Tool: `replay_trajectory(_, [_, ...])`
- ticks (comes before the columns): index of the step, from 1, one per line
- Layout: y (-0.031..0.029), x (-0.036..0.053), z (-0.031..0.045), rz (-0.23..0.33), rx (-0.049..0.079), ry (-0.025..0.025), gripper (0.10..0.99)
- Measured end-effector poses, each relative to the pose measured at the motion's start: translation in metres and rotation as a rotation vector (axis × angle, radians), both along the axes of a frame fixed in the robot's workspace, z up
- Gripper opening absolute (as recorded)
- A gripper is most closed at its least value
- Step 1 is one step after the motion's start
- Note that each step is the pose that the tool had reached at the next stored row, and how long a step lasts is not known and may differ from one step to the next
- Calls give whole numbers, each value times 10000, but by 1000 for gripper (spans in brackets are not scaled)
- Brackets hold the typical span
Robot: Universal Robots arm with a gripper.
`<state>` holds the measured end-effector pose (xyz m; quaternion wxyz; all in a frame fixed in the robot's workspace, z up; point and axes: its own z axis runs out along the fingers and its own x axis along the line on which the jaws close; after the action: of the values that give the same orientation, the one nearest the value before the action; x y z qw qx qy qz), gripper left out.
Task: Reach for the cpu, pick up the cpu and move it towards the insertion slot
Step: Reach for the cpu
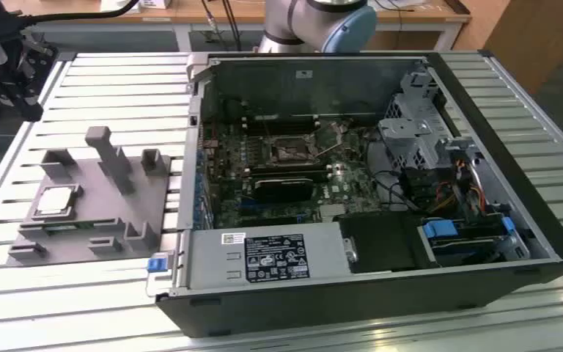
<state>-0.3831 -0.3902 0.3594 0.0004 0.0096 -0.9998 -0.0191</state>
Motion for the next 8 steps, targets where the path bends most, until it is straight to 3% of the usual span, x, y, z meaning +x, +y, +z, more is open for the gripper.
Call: replay_trajectory(8, [0,-34,-2,0,1,0,106])
